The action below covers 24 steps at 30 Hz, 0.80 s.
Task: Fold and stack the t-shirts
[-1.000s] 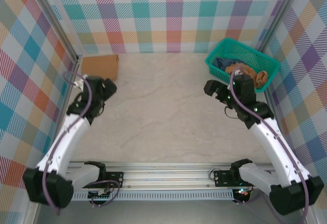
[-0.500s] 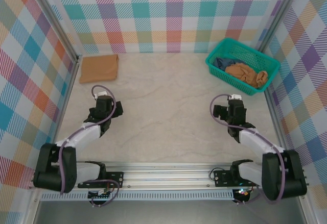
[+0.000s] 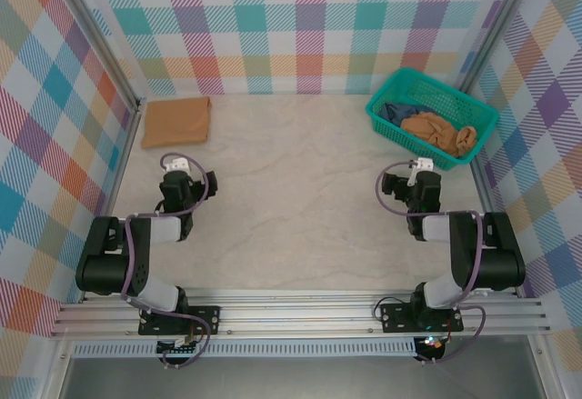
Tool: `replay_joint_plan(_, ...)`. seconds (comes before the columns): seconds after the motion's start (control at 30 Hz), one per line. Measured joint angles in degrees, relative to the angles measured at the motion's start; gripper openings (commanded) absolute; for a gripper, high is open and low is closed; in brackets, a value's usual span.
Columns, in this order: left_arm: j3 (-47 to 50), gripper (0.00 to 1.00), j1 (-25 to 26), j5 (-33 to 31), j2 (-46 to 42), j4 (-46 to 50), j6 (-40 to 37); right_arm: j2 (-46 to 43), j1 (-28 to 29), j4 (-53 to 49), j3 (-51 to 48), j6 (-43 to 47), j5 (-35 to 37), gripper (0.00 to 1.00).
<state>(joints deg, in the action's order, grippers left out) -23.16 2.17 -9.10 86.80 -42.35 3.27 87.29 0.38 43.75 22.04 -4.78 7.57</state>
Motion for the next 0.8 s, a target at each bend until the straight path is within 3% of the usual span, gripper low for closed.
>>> replay_joint_plan(0.17, 2.5, 1.0, 1.6, -3.1, 2.8, -2.9, -0.5, 0.1, 0.0, 4.3, -1.7, 0.7, -1.2, 1.0)
replay_joint_plan(0.8, 1.0, 1.0, 2.6, -5.6, 2.8, -4.4, -1.5, 0.2, 0.5, 4.1, -0.5, 1.9, -1.8, 1.0)
